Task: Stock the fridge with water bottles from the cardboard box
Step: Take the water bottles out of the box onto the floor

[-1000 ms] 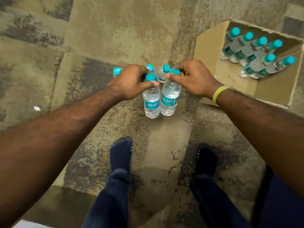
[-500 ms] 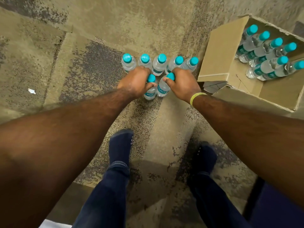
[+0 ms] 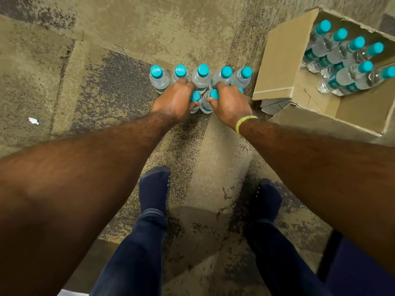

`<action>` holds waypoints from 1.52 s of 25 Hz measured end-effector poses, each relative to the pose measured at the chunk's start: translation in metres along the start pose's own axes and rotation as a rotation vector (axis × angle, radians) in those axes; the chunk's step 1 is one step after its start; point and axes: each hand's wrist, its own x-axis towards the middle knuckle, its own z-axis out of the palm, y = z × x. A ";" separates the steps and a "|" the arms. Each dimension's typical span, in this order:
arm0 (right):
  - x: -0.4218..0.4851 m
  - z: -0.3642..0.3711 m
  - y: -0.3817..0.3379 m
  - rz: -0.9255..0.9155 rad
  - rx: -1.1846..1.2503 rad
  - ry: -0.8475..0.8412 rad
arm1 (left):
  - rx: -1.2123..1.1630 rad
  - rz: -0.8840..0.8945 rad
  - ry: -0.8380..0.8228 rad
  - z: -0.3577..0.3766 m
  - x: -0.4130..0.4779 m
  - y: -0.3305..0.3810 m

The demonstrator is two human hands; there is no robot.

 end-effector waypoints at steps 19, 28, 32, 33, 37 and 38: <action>-0.051 -0.060 0.097 0.118 0.165 0.139 | 0.215 0.140 0.021 -0.024 -0.007 0.027; -0.055 -0.099 0.210 0.350 0.186 0.246 | 0.309 0.366 0.018 -0.005 0.078 0.141; -0.049 -0.112 0.258 0.463 0.188 0.249 | 0.338 0.427 -0.010 0.006 0.119 0.199; -0.047 -0.114 0.270 0.488 0.182 0.246 | 0.349 0.430 -0.020 0.009 0.128 0.212; -0.033 -0.138 0.323 0.601 0.152 0.285 | 0.364 0.466 -0.055 0.023 0.162 0.267; -0.029 -0.144 0.336 0.635 0.143 0.275 | 0.350 0.484 -0.075 0.028 0.171 0.280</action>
